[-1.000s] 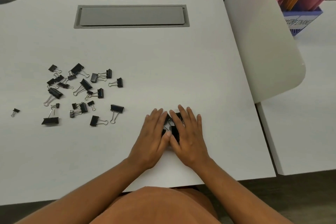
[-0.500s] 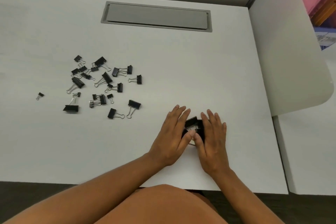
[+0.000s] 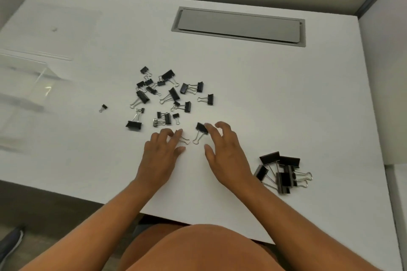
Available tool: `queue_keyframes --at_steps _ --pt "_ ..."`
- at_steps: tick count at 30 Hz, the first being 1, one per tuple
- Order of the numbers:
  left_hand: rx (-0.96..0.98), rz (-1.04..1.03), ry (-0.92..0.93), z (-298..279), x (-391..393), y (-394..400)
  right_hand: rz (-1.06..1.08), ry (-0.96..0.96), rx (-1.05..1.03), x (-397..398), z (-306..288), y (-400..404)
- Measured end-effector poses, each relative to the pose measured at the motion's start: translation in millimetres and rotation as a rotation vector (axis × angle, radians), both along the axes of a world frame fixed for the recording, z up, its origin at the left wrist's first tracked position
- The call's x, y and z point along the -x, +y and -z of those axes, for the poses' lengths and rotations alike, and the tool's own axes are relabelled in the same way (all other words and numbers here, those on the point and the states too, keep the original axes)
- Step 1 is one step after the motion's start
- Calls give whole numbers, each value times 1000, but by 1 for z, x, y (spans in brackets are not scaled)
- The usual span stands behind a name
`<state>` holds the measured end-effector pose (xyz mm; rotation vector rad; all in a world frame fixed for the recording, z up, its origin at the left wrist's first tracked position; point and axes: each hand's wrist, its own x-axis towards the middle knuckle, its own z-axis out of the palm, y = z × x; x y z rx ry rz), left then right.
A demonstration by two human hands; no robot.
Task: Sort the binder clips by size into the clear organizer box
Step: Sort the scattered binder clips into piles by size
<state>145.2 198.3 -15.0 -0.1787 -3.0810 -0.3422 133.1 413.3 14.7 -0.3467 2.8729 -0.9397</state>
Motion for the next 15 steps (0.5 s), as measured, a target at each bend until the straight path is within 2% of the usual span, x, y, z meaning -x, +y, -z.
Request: queue_keyframes --at_steps 6,15 --pt "-147 125 30 7 4 -42 -79 -30 -203 27 13 -32" --pt "-310 89 43 1 14 -77 156 -20 -90 9 13 -59"
